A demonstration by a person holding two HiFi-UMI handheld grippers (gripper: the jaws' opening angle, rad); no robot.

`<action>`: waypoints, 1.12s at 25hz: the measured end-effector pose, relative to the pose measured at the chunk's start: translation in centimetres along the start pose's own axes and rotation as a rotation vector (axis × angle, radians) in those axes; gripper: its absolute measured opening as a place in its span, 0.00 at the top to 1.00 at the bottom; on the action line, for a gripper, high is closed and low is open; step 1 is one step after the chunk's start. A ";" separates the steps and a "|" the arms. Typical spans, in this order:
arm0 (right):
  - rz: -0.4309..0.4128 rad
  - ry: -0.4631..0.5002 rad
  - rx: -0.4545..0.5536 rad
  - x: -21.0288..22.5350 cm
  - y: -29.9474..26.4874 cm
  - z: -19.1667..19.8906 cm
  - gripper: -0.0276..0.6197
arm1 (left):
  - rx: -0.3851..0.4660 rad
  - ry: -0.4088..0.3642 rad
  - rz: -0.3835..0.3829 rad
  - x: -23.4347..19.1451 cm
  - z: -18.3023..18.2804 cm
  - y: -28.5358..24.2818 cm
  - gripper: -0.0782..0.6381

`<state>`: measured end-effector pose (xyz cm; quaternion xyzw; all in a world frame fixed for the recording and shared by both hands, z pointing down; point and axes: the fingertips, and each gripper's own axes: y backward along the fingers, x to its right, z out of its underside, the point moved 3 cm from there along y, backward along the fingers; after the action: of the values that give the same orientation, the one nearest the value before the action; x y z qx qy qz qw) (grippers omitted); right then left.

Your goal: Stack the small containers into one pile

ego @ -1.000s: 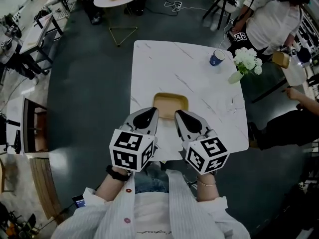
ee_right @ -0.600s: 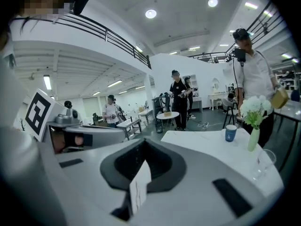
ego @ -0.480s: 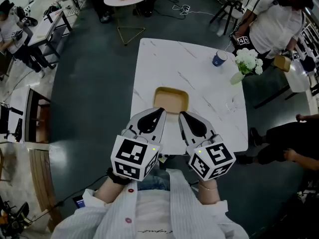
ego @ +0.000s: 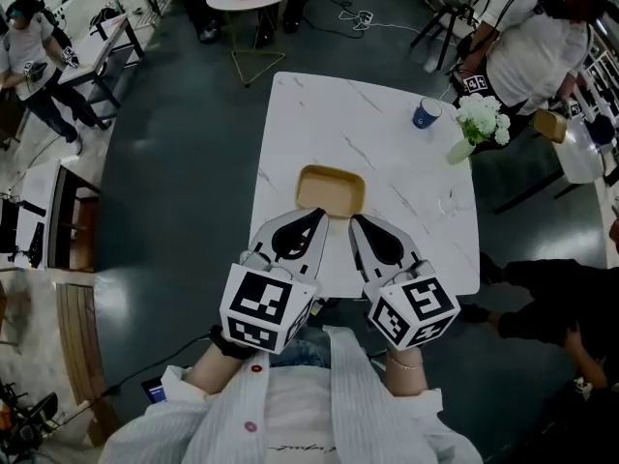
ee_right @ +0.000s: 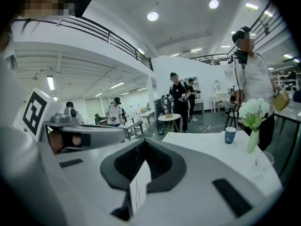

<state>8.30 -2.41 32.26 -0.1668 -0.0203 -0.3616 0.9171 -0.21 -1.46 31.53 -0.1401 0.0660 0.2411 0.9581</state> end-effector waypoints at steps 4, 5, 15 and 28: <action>-0.005 0.005 -0.005 0.1 -0.3 0.1 0.94 | 0.001 0.002 -0.004 -0.2 0.0 -0.2 0.87; -0.006 0.005 -0.006 0.2 -0.3 0.2 0.94 | 0.002 0.002 -0.005 -0.2 0.0 -0.2 0.87; -0.018 0.021 -0.030 0.0 -0.7 0.6 0.94 | 0.000 0.001 -0.006 -0.2 0.1 -0.3 0.87; -0.022 0.021 -0.051 -0.1 -1.0 1.2 0.94 | -0.003 0.018 -0.016 -0.7 0.6 -0.2 0.87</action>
<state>7.69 -2.68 33.66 -0.1859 -0.0032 -0.3739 0.9086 -0.69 -1.80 32.29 -0.1442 0.0729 0.2322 0.9592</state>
